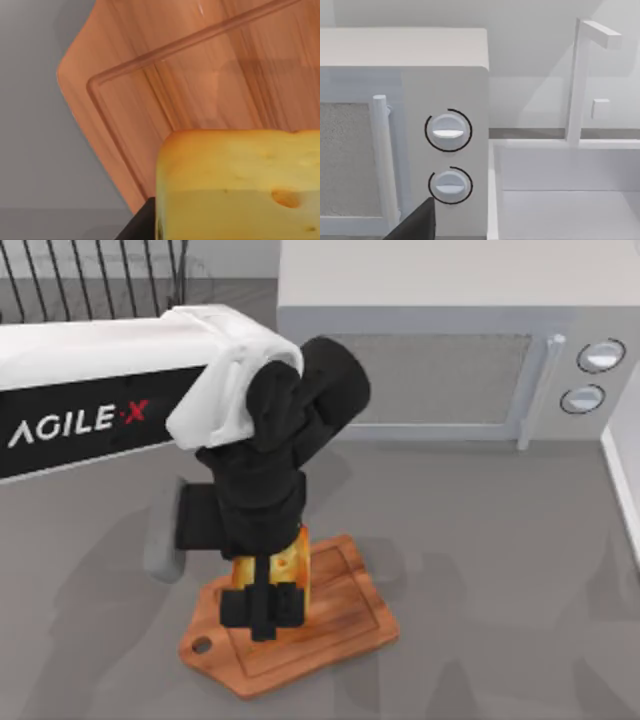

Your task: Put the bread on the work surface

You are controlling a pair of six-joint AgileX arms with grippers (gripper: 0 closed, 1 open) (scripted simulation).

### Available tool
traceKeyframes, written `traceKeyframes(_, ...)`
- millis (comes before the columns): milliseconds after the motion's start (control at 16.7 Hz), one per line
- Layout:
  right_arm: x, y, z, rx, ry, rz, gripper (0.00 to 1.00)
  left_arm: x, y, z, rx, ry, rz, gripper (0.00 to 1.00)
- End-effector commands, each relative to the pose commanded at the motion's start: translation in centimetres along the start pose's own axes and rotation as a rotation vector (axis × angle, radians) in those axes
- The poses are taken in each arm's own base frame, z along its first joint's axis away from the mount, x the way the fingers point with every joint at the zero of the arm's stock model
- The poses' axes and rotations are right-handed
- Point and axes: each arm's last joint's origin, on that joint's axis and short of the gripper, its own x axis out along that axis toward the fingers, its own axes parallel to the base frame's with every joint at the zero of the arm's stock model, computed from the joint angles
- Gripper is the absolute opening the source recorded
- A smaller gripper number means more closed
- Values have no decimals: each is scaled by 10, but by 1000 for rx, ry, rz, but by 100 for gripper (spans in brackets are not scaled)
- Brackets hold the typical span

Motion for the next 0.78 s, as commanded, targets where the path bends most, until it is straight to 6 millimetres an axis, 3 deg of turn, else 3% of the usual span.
traceKeyframes(780, 0, 0, 0, 0, 0, 0, 100, 38, 0, -1, 0, 6, -7, 0)
